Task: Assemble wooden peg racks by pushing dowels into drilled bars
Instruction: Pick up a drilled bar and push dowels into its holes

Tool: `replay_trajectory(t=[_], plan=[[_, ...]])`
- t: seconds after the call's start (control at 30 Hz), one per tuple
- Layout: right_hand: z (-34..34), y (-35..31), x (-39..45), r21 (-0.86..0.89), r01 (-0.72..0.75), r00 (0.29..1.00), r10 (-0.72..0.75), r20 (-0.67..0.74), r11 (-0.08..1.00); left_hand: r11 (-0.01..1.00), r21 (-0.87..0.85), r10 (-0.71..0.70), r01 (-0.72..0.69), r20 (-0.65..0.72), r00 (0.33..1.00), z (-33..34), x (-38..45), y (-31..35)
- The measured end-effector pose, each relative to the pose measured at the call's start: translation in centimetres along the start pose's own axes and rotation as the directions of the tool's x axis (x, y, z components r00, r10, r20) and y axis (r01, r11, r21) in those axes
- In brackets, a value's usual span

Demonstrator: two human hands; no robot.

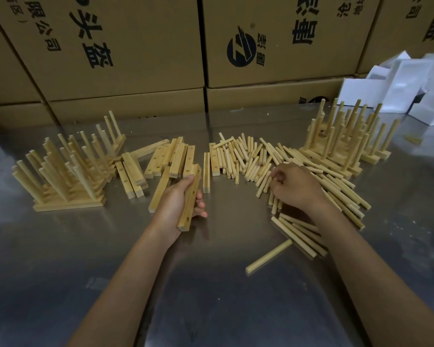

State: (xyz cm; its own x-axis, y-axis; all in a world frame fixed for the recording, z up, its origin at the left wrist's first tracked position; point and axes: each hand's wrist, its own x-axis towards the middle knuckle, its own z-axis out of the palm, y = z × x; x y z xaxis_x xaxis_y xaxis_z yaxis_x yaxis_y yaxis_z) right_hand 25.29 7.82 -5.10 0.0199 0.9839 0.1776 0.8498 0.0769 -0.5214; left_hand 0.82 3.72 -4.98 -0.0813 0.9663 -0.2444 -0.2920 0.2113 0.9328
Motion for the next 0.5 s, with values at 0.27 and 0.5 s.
replay_trajectory(t=[0.27,0.5], plan=[[-0.5,0.0,-0.4,0.087,-0.019,0.997,0.012,0.079,0.996,1.0,0.004,0.002,-0.002,0.009,1.0,0.1,-0.4,0.0],[0.5,-1.1,-0.9,-0.038,-0.191,0.963,0.179,-0.203,0.981,1.0,-0.001,0.006,-0.006,0.023,1.0,-0.1,-0.7,0.0]])
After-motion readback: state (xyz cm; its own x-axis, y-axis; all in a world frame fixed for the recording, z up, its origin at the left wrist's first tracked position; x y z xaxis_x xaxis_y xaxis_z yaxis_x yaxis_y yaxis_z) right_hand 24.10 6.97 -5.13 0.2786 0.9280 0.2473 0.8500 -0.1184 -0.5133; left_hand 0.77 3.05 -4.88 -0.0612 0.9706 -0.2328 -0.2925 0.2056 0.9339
